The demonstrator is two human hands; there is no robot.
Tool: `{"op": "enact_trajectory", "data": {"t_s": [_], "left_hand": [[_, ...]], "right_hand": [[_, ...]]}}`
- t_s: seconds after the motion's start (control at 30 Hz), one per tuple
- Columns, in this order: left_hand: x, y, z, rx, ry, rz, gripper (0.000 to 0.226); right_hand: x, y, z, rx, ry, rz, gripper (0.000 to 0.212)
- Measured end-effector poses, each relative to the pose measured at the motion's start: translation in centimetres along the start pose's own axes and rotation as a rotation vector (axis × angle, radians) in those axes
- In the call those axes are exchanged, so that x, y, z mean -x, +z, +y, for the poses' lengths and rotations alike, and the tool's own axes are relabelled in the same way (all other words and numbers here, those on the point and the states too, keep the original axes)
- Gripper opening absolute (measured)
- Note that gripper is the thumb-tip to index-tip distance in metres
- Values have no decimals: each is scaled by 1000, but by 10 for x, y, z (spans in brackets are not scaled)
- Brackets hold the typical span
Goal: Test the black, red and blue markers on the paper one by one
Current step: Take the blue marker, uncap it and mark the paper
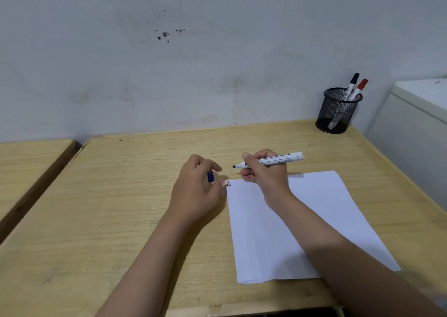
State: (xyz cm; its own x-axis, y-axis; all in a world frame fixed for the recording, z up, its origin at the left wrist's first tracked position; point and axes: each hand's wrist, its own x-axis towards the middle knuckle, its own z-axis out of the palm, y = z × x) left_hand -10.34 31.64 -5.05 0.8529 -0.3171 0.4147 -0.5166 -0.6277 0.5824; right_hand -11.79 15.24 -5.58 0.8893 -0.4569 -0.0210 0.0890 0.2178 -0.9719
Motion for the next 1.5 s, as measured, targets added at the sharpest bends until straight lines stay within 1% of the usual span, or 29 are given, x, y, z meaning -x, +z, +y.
{"op": "enact_trajectory", "data": {"t_s": [0.07, 0.1, 0.17, 0.23, 0.27, 0.33, 0.4, 0.47, 0.57, 0.63, 0.77, 0.93, 1.07, 1.17, 1.23, 1.27, 1.33, 1.37, 1.4, 1.43, 1.47, 1.5], "left_hand": [[-2, 1, -4, -43, 39, -12, 31], [-4, 2, -7, -58, 37, -39, 32], [-6, 7, -11, -79, 27, -77, 23], [-9, 10, -14, -45, -20, -37, 10], [-11, 10, -13, 17, -77, 7, 7], [-13, 5, -11, 238, -252, 78, 11], [-14, 1, -9, 465, -401, 80, 9], [-13, -2, -8, 635, -472, 76, 8], [-14, -4, -6, 822, -500, 49, 9], [-14, -3, -4, 871, -507, 17, 9], [-13, -3, -1, 917, -497, -47, 10], [-11, -8, -2, 1049, -503, -82, 11], [-10, -8, -1, 1072, -468, -66, 13], [-9, -7, -2, 1073, -445, -46, 18], [-9, -6, 2, 1081, -445, -10, 20], [-10, -5, 5, 1080, -452, 30, 19], [-12, -2, 14, 1075, -473, 139, 15], [-12, 0, 17, 1067, -479, 193, 14], [-13, 0, 18, 1040, -479, 239, 14], [-14, -2, 19, 994, -473, 273, 14], [-16, -4, 21, 936, -461, 295, 14], [-19, -7, 23, 884, -440, 309, 14]], "right_hand": [[2, 0, -1, 39, -10, -33, 19], [3, 0, -2, 65, -15, -53, 19], [6, 1, -4, 103, -26, -98, 19], [9, 1, -5, 128, -40, -135, 17], [10, 1, -5, 134, -50, -150, 15], [11, -1, -5, 128, -73, -182, 10], [12, -4, -4, 99, -84, -201, 7], [12, -4, -4, 89, -93, -215, 10], [14, -3, -4, 121, -123, -240, 8], [15, -2, -5, 130, -129, -248, 5], [16, -1, -3, 151, -131, -295, 5], [16, -4, -9, 110, -56, -400, 8], [17, -5, -12, 116, -80, -440, 10], [18, -5, -12, 144, -99, -438, 11], [18, -2, -14, 140, -78, -417, 12], [18, 1, -16, 105, -40, -401, 13], [19, 6, -20, -19, 101, -376, 16], [19, 7, -23, -37, 173, -369, 15], [19, 6, -27, 6, 213, -355, 15], [17, 4, -29, 91, 194, -327, 18], [15, 2, -32, 172, 119, -278, 21], [13, -1, -37, 240, -11, -217, 21]]}}
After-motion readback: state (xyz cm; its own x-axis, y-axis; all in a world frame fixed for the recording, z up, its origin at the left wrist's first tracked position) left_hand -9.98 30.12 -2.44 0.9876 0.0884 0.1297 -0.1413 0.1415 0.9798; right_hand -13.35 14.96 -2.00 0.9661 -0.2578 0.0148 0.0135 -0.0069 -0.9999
